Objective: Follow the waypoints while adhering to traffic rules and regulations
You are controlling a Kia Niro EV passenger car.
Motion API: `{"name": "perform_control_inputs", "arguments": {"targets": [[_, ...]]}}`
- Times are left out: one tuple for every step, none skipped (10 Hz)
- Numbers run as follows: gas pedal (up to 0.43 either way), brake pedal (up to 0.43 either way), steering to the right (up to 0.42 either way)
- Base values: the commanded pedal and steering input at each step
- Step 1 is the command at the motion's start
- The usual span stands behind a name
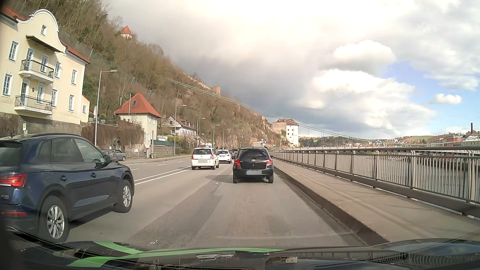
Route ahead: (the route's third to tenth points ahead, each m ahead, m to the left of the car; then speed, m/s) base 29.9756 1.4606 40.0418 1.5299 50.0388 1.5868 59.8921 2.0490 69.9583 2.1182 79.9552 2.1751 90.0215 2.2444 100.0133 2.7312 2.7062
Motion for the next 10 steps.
{"name": "perform_control_inputs", "arguments": {"targets": [[0.169,0.0,0.0],[0.177,0.0,-0.001],[0.177,0.0,-0.003],[0.177,0.0,-0.005],[0.177,0.0,-0.006],[0.177,0.0,-0.007],[0.177,0.0,-0.008],[0.177,0.0,-0.009],[0.177,0.0,-0.011],[0.177,0.0,-0.012]]}}
